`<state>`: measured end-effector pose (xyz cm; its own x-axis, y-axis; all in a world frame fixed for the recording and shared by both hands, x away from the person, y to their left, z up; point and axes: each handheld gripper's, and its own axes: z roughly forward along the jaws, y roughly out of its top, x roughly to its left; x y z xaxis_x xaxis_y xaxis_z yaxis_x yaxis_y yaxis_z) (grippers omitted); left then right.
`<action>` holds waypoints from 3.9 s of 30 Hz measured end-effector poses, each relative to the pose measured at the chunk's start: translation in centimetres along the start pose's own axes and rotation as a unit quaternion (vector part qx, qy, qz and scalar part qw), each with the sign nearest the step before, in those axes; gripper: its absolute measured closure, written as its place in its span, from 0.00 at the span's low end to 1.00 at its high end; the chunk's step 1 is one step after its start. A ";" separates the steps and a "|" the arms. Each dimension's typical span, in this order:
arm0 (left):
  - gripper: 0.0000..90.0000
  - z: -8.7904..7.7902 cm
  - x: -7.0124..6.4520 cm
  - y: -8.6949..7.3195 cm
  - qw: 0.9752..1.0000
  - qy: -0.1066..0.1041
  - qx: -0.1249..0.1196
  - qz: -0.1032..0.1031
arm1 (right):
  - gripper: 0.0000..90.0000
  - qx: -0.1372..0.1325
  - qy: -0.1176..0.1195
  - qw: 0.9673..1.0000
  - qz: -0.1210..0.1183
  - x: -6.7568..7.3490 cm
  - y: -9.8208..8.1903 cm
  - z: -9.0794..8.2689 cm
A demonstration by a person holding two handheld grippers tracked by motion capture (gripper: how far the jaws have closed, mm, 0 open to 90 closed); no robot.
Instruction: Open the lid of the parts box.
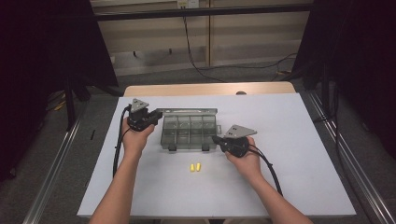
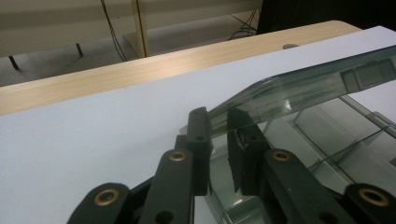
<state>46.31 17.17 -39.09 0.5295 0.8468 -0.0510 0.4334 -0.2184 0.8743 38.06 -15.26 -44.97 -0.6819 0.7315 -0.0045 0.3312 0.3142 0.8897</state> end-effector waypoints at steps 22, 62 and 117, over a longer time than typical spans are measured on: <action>0.92 1.5 0.3 0.4 1.000 0.022 0.008 0.007 | 1.00 -0.001 -0.002 1.000 -0.002 0.0 0.0 0.1; 0.95 4.5 1.4 -0.1 0.998 0.030 0.011 -0.045 | 1.00 -0.002 -0.004 1.000 -0.007 0.1 0.0 0.3; 0.98 7.4 2.6 -0.9 0.996 0.029 0.041 -0.077 | 1.00 -0.008 -0.001 1.000 -0.008 0.0 -0.2 0.5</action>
<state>52.68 15.98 -43.59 0.4098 0.8994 -0.1520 0.5654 -0.1197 0.8161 38.34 -15.02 -45.33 -0.6852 0.7281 -0.0206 0.3096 0.3167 0.8965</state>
